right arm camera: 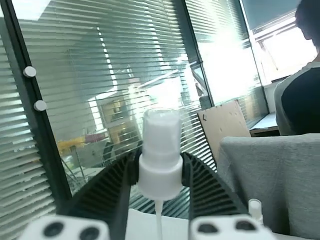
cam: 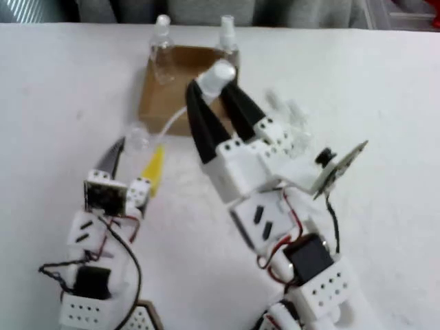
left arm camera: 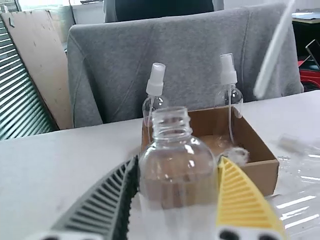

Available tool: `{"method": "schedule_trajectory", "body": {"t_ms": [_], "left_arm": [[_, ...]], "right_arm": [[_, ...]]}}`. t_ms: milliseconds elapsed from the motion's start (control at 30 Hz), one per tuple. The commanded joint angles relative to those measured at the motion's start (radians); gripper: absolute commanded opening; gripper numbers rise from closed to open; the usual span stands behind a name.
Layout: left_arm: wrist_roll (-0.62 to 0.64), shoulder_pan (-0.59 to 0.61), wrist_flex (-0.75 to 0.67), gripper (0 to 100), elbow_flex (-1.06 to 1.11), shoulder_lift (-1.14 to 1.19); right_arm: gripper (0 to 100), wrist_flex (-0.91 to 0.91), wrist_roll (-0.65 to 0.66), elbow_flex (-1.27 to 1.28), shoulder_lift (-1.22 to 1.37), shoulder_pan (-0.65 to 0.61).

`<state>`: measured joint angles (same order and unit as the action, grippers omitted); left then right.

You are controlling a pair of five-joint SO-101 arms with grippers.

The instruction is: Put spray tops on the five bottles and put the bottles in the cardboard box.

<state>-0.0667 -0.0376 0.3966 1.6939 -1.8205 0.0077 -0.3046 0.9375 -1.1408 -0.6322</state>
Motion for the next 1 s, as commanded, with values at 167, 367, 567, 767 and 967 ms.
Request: {"method": "schedule_trajectory", "body": {"t_ms": [167, 367, 567, 767, 967], "left_arm": [[0.002, -0.067, 0.018, 13, -0.002, -0.010], [0.000, -0.062, 0.020, 13, -0.002, -0.010], [0.000, -0.062, 0.021, 13, -0.002, -0.010], [-0.002, -0.062, 0.035, 13, -0.002, -0.010], [-0.002, -0.062, 0.034, 13, -0.002, -0.010]], "right_arm": [[2.7, -0.231, 0.069, -0.025, 0.091, 0.001], [2.7, -0.243, 0.095, -0.193, 0.374, 0.001], [2.7, -0.249, 0.097, -0.203, 0.398, 0.001], [2.7, -0.260, 0.097, -0.207, 0.407, 0.001], [2.7, -0.255, 0.097, -0.199, 0.407, 0.001]]}}
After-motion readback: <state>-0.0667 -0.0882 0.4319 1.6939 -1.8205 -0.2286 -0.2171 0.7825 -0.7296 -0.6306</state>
